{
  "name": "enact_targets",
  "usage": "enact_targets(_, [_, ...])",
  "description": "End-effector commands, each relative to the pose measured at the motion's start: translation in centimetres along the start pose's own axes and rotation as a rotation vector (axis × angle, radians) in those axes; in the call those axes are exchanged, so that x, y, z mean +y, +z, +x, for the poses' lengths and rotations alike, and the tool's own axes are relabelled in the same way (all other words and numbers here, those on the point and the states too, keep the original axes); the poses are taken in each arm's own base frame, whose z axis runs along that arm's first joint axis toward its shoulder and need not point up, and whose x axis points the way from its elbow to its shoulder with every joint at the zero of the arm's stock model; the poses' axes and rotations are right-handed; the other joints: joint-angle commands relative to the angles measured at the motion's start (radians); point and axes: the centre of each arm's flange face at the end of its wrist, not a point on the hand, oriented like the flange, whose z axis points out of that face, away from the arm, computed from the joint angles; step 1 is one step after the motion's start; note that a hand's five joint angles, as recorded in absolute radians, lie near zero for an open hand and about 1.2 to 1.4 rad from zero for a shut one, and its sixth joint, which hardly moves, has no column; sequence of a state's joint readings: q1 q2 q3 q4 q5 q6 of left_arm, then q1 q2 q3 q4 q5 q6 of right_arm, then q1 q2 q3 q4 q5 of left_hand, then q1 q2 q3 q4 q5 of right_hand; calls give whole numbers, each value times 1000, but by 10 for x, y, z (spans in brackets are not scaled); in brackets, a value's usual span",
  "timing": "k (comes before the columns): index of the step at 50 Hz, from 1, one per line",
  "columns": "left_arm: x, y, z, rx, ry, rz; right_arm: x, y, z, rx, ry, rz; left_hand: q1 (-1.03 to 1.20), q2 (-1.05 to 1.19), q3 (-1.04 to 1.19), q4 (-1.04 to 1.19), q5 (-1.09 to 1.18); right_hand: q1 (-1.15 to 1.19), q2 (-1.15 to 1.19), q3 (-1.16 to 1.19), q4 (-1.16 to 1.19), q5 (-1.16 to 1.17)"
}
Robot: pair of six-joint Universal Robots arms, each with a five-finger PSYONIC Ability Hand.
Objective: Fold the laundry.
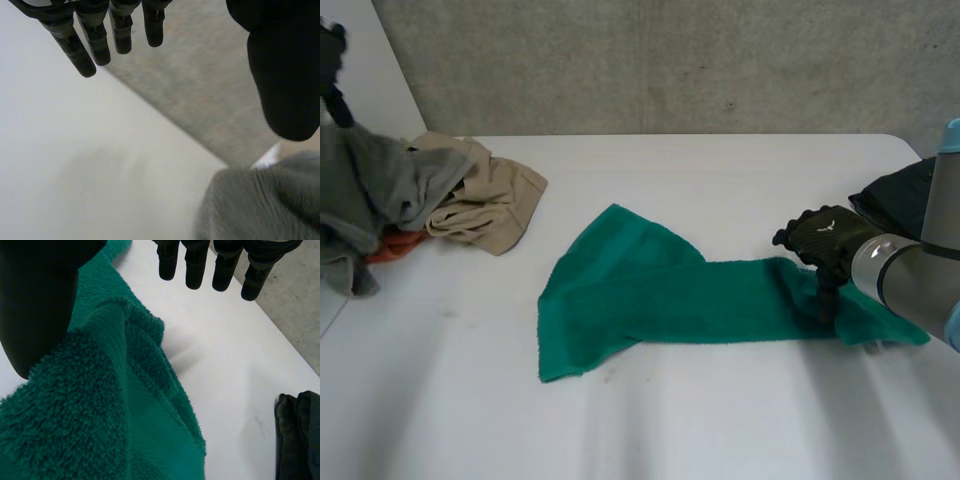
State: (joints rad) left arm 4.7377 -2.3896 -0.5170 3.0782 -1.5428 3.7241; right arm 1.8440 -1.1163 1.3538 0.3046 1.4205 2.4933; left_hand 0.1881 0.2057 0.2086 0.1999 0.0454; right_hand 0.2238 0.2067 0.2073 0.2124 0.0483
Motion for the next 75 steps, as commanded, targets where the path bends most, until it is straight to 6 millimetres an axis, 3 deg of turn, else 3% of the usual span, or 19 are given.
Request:
enact_targets(1, [-28,-53,36,176,-78,-53,-4,-6,6,17,-4,6,-14,-31,-34,-25,-45,-49,-32,-33,-38,-48])
enact_targets(7, [-44,-128,82,419,-127,-118,-1,-9,9,14,-32,-22,-14,-31,-34,-25,-45,-49,-32,-33,-38,-48])
enact_targets(8, [-46,-153,95,484,-139,-141,1,-9,10,13,-48,-32,-14,-31,-34,-25,-45,-49,-32,-33,-38,-48])
enact_targets(11, [-46,-191,115,583,-154,-179,3,-8,11,13,-71,-42,-14,-31,-34,-25,-45,-49,-32,-33,-38,-48])
enact_targets(12, [-46,-216,128,643,-165,-205,4,-9,11,16,-80,-43,-14,-31,-34,-25,-45,-49,-32,-33,-38,-48])
enact_targets(15, [-38,-260,150,745,-182,-274,5,-9,13,19,-83,-45,60,42,39,48,28,-49,-32,-33,-38,-48])
enact_targets(19, [-32,-297,170,836,-201,-327,8,-13,14,19,-67,-43,181,163,160,169,149,-49,-32,-33,-38,-48])
enact_targets(23, [-21,-311,185,874,-207,-370,15,-14,11,1,-65,-42,181,163,160,169,149,-49,-32,-33,-38,-48])
enact_targets(31, [-3,-298,207,859,-204,-365,28,-10,-1,-21,-91,-24,181,163,160,169,149,-49,-32,-33,-38,-48])
enact_targets(46, [-1,-278,228,839,-86,-247,45,-1,-15,-11,-78,29,278,260,257,266,246,56,73,73,68,57])
enact_targets(50, [-4,-279,235,847,-71,-219,46,3,-13,15,-60,53,600,582,579,588,568,501,518,518,513,502])
enact_targets(51, [-4,-281,239,848,-65,-218,47,5,-10,30,-51,62,787,769,766,775,755,796,813,813,808,797])
enact_targets(53, [-3,-278,241,837,-59,-213,48,7,-6,41,-36,64,993,975,973,981,961,1050,1068,1067,1062,1051])
enact_targets(54, [-3,-274,243,819,-49,-208,48,9,-5,44,-32,68,1206,1188,1186,1194,1174,1171,1188,1188,1183,1172])
enact_targets(57, [-3,-265,239,779,-17,-204,49,14,7,80,-12,68,1208,1191,1188,1196,1176,1172,1190,1189,1184,1173])
enact_targets(62, [-22,-245,207,676,-31,-176,47,11,38,131,41,59,1208,1191,1188,1196,1176,1172,1190,1189,1184,1173])
enact_targets(68, [-49,-247,184,679,-108,-91,15,4,60,168,84,186,1208,1191,1188,1196,1176,1172,1190,1189,1184,1173])
enact_targets(72, [-51,-243,190,683,-131,-53,-5,23,85,195,203,323,1208,1191,1188,1196,1176,1172,1190,1189,1184,1173])
enact_targets(75, [-44,-229,199,647,-132,-41,-5,56,96,198,309,389,1208,1191,1188,1196,1176,1172,1190,1189,1184,1173])
